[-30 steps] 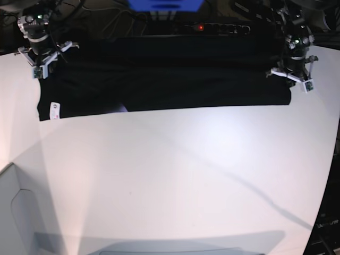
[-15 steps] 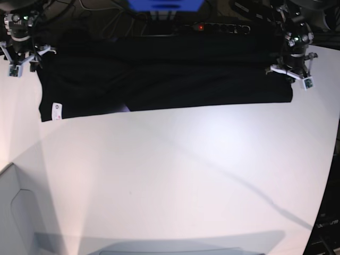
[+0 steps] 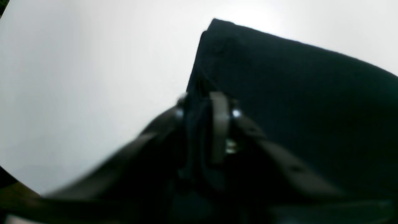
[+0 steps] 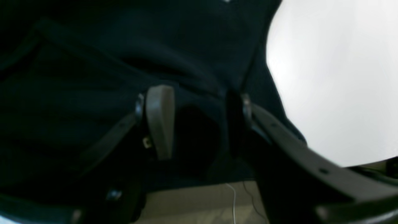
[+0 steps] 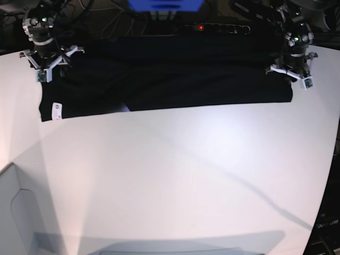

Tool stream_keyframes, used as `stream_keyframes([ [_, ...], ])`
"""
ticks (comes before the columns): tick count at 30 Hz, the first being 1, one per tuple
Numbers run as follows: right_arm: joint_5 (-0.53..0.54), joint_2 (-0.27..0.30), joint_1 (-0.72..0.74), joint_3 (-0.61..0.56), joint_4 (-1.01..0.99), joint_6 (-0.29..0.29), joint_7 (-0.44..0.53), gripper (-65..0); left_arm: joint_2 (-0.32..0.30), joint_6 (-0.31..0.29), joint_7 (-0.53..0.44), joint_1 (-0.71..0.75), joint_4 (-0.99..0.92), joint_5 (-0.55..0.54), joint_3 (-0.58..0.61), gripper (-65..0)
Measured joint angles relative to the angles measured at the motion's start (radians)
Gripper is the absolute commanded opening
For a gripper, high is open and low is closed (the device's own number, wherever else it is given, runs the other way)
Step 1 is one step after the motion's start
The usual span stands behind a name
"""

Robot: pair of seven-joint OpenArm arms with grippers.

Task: Fold the T-shirt properly
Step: 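Release the folded shirt and raise both grippers, then grasp the folded shirt's edge with both grippers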

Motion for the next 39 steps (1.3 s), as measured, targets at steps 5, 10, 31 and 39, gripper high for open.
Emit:
stream_keyframes([
  [5, -0.001, 0.0, 0.034, 0.002, -0.097, 0.0, 0.001, -37.0, 0.0, 0.001, 0.002, 0.013, 0.008, 0.0, -0.005, -38.1],
  [10, 0.008, 0.0, 0.052, 0.006, -0.175, -0.001, 0.023, -37.0, 0.022, 0.006, 0.001, 0.04, 0.092, -0.002, -0.009, -37.9],
  [31, 0.013, 0.003, 0.075, 0.004, -0.198, -0.001, 0.04, -37.0, 0.044, 0.008, 0.0, 0.117, 0.082, -0.003, -0.004, -10.6],
  [39, 0.011, 0.003, 0.076, 0.003, -0.198, -0.001, 0.04, -37.1, 0.035, -0.001, -0.046, 0.108, 0.011, -0.026, -0.011, -10.6],
])
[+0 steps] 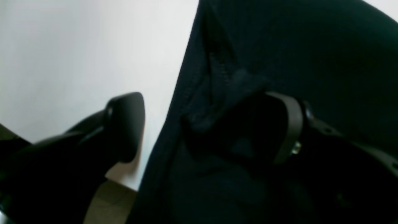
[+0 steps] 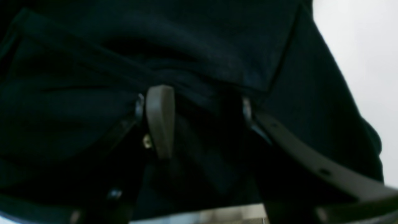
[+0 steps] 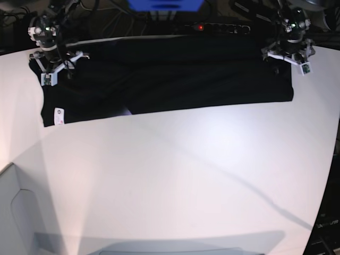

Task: Fold the T-shirt properly
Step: 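Grasp the folded shirt's edge with both grippers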

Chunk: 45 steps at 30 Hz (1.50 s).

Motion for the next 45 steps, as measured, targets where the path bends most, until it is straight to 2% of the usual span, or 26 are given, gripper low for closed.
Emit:
stream_keyframes([
  [12, 0.0, 0.0, 0.001, 0.0, -0.001, 0.0, 0.0, -37.2, 0.003, -0.002, -0.013, -0.02, -0.02, 0.002, 0.003, -12.2],
  [14, 0.0, 0.0, 0.001, 0.0, -0.001, 0.0, 0.0, -37.2, 0.0, -0.007, -0.026, -0.028, -0.05, -0.05, 0.003, -18.3],
  [19, 0.007, 0.0, 0.002, -0.002, -0.001, 0.0, 0.0, -37.2, -0.039, -0.017, -0.043, -0.048, -0.113, -0.137, 0.004, -44.0],
  [24, 0.007, -0.003, 0.008, -0.003, -0.002, 0.0, -0.001, -37.3, -0.039, -0.024, -0.053, -0.05, -0.119, -0.169, 0.003, -65.0],
  [29, 0.007, -0.003, 0.015, -0.003, -0.003, 0.0, -0.004, -37.3, -0.038, -0.024, -0.05, -0.05, -0.114, -0.169, 0.0, -65.0],
  [31, 0.007, -0.003, 0.015, -0.003, -0.004, 0.0, -0.004, -37.3, -0.032, -0.018, -0.005, -0.048, -0.077, -0.153, -0.008, -65.0],
  [34, 0.004, -0.003, 0.016, -0.003, -0.004, 0.0, -0.004, -37.3, 0.001, 0.011, 0.053, -0.029, 0.022, -0.123, -0.019, -65.0],
  [38, 0.004, -0.003, 0.016, -0.003, -0.004, 0.0, -0.004, -37.3, 0.056, 0.011, 0.056, -0.019, 0.2, -0.116, -0.018, -65.0],
  [41, 0.003, -0.003, 0.018, -0.003, -0.004, 0.0, -0.004, -37.3, 0.076, 0.004, 0.04, -0.007, 0.285, -0.122, 0.039, -65.0],
  [45, 0.003, -0.003, 0.018, -0.003, -0.004, 0.0, -0.005, -37.3, 0.082, 0.021, 0.052, 0.027, 0.303, -0.113, 0.183, -65.0],
])
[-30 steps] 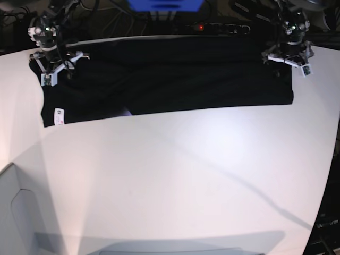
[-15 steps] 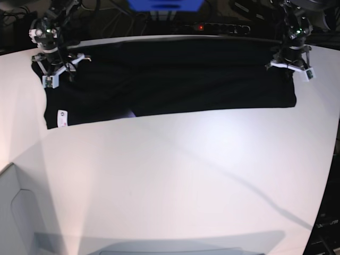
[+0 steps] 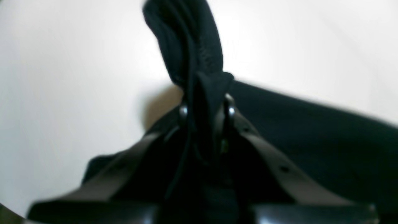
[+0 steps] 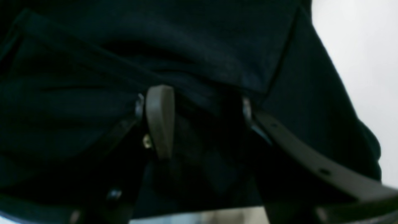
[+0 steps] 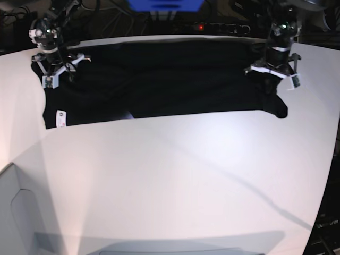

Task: Fold the T-shirt properly
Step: 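Grasp the folded shirt's edge with both grippers, then fold the strip end held by the left gripper toward the right gripper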

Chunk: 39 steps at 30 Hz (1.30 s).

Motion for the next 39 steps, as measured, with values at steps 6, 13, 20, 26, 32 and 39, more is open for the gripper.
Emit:
stream_keyframes([
  [6, 0.0, 0.0, 0.0, 0.0, 0.0, 0.0, 0.0, -37.3, -0.011, -0.003, -0.01, 0.015, 0.0, 0.001, 0.248, -65.0],
  [13, 0.0, 0.0, 0.0, 0.0, 0.0, 0.0, 0.0, -37.3, -0.006, 0.0, -0.012, 0.002, -0.005, 0.174, 0.47, -65.0],
  [20, 0.0, 0.0, 0.0, 0.0, 0.001, 0.0, 0.001, -37.3, -0.006, -0.003, -0.006, -0.084, -0.034, 0.302, 0.606, -65.0],
  [26, 0.0, 0.0, 0.0, 0.0, 0.001, 0.0, 0.0, -37.3, -0.008, -0.001, -0.01, -0.153, -0.053, 0.349, 0.736, -65.0],
  [32, 0.0, 0.0, 0.0, 0.0, 0.001, 0.0, 0.0, -37.3, -0.011, -0.003, 0.004, -0.18, -0.126, 0.367, 0.797, -65.0],
  [39, 0.0, 0.0, 0.0, 0.0, 0.001, 0.0, 0.0, -37.3, -0.011, -0.001, 0.0, -0.222, -0.177, 0.367, 0.844, -65.0],
])
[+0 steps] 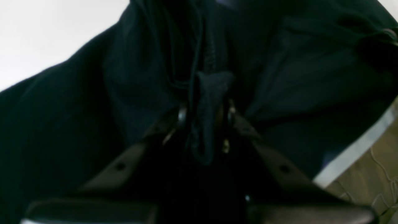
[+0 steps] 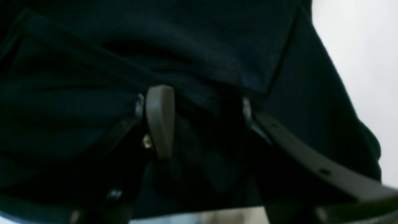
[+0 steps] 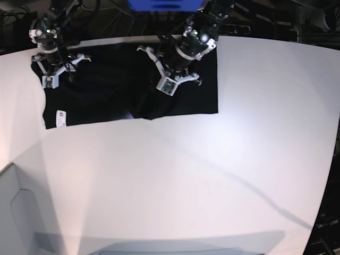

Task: Fold the T-shirt properly
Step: 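Fold the strip end held by the left gripper toward the right gripper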

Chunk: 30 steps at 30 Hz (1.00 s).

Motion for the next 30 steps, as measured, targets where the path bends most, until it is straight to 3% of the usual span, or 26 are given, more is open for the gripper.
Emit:
stream_keyframes([
  [8, 0.0, 0.0, 0.0, 0.0, 0.0, 0.0, 0.0, -37.3, 0.026, 0.0, 0.0, -0.032, -0.001, 0.0, 0.007, -63.7],
  [10, 0.0, 0.0, 0.0, 0.0, 0.0, 0.0, 0.0, -37.3, 0.034, 0.0, 0.003, -0.029, -0.001, 0.001, 0.007, -58.5],
  [14, 0.0, 0.0, 0.0, 0.0, 0.0, 0.0, 0.0, -37.3, 0.039, 0.0, 0.001, -0.026, -0.001, 0.0, 0.008, -40.7],
  [17, 0.0, 0.0, 0.0, 0.0, 0.0, 0.0, 0.0, -37.3, 0.036, 0.0, 0.001, -0.018, 0.003, -0.001, 0.008, -34.1],
  [24, 0.0, 0.0, 0.0, 0.0, 0.0, 0.0, 0.0, -37.3, 0.027, 0.0, -0.006, 0.032, 0.152, -0.005, 0.001, -33.8],
  [28, 0.001, 0.0, 0.0, 0.0, 0.0, 0.0, 0.0, -37.3, -0.081, -0.006, -0.001, 0.071, 0.182, -0.013, -0.023, -33.8],
  [30, -0.001, 0.0, 0.0, 0.0, 0.0, 0.0, 0.0, -37.3, -0.106, -0.002, 0.002, 0.084, 0.166, -0.008, -0.059, -33.8],
])
